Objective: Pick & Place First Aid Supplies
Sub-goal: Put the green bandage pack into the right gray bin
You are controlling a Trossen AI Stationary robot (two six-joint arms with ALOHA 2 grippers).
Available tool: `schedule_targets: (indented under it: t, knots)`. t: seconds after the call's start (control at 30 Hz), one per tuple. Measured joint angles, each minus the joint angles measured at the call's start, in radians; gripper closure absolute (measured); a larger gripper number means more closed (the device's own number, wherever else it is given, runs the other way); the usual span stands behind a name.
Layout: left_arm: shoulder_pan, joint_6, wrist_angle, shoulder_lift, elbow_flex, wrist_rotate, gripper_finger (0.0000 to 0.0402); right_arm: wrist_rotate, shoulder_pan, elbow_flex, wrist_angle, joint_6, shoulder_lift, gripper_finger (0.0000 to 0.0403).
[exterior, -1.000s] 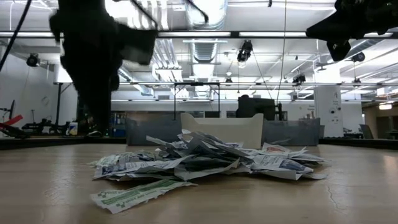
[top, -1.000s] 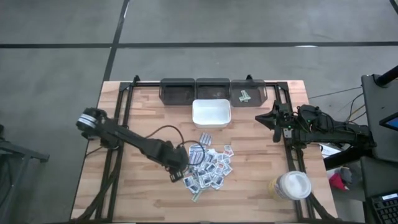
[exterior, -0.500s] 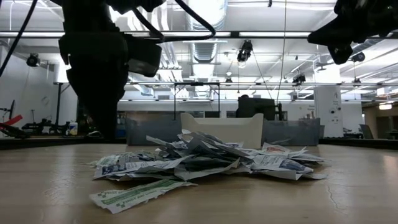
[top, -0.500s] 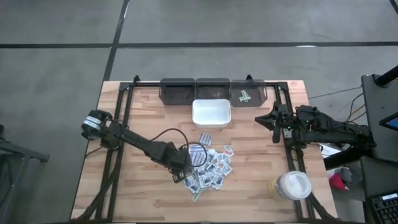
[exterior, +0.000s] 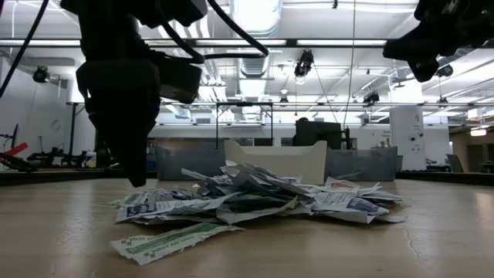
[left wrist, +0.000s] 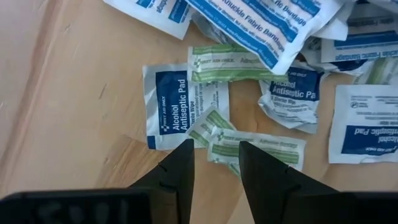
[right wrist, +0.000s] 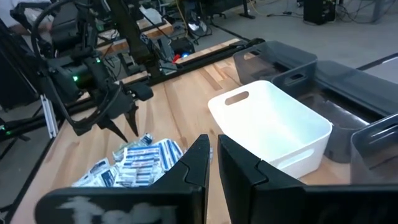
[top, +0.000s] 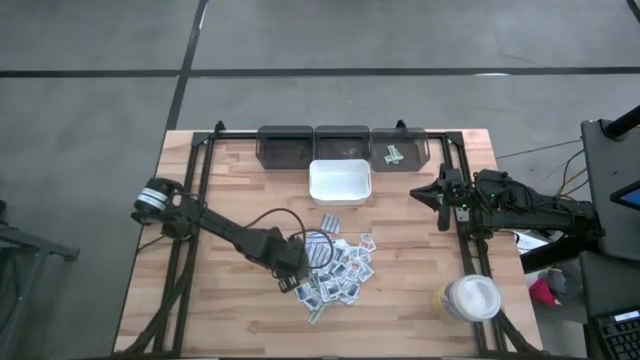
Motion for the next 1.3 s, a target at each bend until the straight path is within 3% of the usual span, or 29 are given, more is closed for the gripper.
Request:
schedule_targets:
  t: [1.07, 1.3]
  knots:
    - [-0.002, -0.029, 0.009, 0.041, 0.006, 0.002, 0.0282, 0.002, 0.000, 0.000, -0.016, 0.001, 0.000, 0.0371]
    - [-0.002, -0.029, 0.010, 0.041, 0.007, 0.006, 0.0324, 0.002, 0.000, 0.000, -0.016, 0.001, 0.000, 0.0371]
